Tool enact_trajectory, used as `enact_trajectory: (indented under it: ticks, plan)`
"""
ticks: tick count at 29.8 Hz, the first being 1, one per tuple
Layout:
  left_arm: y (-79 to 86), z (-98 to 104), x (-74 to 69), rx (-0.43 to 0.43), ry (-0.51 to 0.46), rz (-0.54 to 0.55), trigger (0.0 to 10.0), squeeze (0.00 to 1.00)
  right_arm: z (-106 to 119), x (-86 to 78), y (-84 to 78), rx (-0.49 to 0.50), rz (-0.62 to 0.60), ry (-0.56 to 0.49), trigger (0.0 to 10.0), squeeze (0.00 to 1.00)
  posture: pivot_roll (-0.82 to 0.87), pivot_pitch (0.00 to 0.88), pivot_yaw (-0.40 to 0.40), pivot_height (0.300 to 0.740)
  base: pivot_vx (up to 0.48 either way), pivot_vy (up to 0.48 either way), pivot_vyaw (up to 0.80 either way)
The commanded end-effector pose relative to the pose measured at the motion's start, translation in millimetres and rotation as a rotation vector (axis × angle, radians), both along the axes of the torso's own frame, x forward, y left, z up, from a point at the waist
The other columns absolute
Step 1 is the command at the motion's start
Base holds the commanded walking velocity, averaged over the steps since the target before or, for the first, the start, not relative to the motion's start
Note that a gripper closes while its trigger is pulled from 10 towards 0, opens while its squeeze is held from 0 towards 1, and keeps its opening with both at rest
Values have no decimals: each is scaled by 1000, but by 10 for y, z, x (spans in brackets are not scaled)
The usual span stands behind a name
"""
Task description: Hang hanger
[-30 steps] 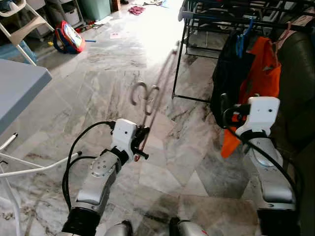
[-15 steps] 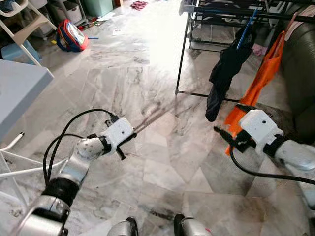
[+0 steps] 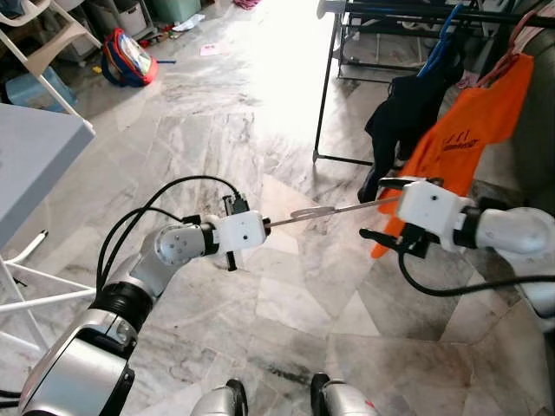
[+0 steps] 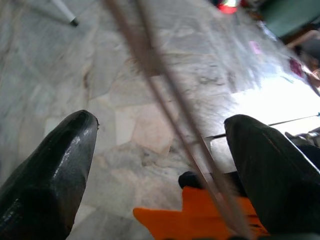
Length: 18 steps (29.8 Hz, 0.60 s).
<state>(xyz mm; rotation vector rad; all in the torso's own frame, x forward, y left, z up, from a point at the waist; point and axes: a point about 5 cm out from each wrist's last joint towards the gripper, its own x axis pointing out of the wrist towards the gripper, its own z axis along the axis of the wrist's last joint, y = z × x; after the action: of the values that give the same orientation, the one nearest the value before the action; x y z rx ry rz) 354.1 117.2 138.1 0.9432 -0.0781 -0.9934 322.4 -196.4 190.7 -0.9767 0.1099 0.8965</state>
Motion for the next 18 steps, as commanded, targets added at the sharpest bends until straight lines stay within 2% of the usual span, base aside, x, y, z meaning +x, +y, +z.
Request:
enact_trajectory:
  ticks: [1,2,4,8,11,15,16,18]
  plan:
    - [-19,29,26,15,-26,-9,10000,0,-45,55,86,-78,47,-9,10000,0,-88,242,75,740,0,0,0]
    - [-19,29,26,15,-26,-9,10000,0,-45,55,86,-78,47,-9,10000,0,-88,242,75,740,0,0,0]
    - [-39,74,61,24,-51,-17,10000,0,-22,160,132,-132,60,-68,10000,0,-83,243,75,740,0,0,0]
    - [-55,120,91,20,-67,-12,10000,0,6,228,180,-138,61,-108,10000,0,-81,243,80,740,0,0,0]
    - [-77,151,116,17,-80,-10,10000,0,-4,294,226,-181,72,-153,10000,0,-82,241,86,740,0,0,0]
    - [-101,161,126,23,-89,-18,10000,0,-13,345,277,-185,79,-164,9725,0,-83,240,90,740,0,0,0]
    - [-113,171,133,28,-97,-22,10000,0,-20,368,296,-182,84,-161,0,0,-81,237,97,740,0,0,0]
    - [-118,182,140,32,-106,-24,10000,0,-22,384,305,-189,87,-166,0,0,-81,237,98,740,0,0,0]
